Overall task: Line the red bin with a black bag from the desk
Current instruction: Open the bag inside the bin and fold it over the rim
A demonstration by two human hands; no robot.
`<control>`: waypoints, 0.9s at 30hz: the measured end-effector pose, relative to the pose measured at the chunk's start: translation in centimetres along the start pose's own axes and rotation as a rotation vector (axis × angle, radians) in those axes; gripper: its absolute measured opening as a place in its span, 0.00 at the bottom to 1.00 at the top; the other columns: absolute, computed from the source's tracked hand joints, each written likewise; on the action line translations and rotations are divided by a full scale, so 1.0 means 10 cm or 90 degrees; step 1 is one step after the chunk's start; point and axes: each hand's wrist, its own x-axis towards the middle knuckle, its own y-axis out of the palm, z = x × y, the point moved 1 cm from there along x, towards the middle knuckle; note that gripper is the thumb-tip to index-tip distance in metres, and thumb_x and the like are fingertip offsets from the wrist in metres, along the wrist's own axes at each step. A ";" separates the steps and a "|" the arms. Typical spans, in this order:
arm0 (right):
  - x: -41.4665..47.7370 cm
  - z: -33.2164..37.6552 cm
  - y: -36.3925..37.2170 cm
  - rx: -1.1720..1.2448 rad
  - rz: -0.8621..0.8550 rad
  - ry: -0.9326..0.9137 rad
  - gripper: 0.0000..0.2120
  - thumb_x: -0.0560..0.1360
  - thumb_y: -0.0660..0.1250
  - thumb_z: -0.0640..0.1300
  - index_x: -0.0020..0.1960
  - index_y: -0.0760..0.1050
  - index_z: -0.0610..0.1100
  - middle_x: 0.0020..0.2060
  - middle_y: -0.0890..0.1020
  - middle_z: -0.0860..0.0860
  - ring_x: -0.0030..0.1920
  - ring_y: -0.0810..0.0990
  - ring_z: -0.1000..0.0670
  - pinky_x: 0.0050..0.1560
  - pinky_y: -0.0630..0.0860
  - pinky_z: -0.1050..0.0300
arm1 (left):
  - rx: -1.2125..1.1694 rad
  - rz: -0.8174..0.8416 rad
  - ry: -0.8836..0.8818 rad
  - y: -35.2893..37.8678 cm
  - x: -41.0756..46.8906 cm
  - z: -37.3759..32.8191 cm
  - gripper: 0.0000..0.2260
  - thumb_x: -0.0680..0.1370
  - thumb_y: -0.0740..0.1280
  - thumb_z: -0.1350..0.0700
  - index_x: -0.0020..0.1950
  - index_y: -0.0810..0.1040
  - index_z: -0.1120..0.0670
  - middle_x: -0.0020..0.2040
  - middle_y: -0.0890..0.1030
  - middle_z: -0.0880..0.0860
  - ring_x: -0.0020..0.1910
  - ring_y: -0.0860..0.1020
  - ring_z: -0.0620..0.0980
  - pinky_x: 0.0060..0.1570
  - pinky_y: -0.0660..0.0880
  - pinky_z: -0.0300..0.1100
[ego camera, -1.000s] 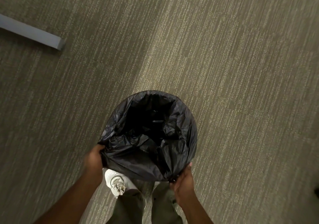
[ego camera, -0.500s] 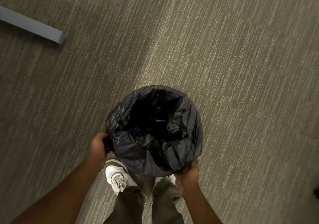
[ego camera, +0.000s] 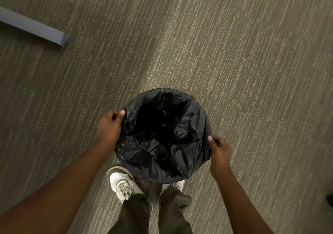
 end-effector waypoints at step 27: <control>-0.20 0.15 1.09 -0.706 0.526 -0.319 0.15 0.74 0.55 0.36 0.55 0.77 0.36 0.51 0.82 0.38 0.53 0.79 0.40 0.54 0.75 0.52 | 0.197 -0.071 0.082 -0.01 -0.25 -0.10 0.17 0.77 0.60 0.46 0.55 0.74 0.59 0.55 0.76 0.61 0.56 0.74 0.61 0.53 0.72 0.54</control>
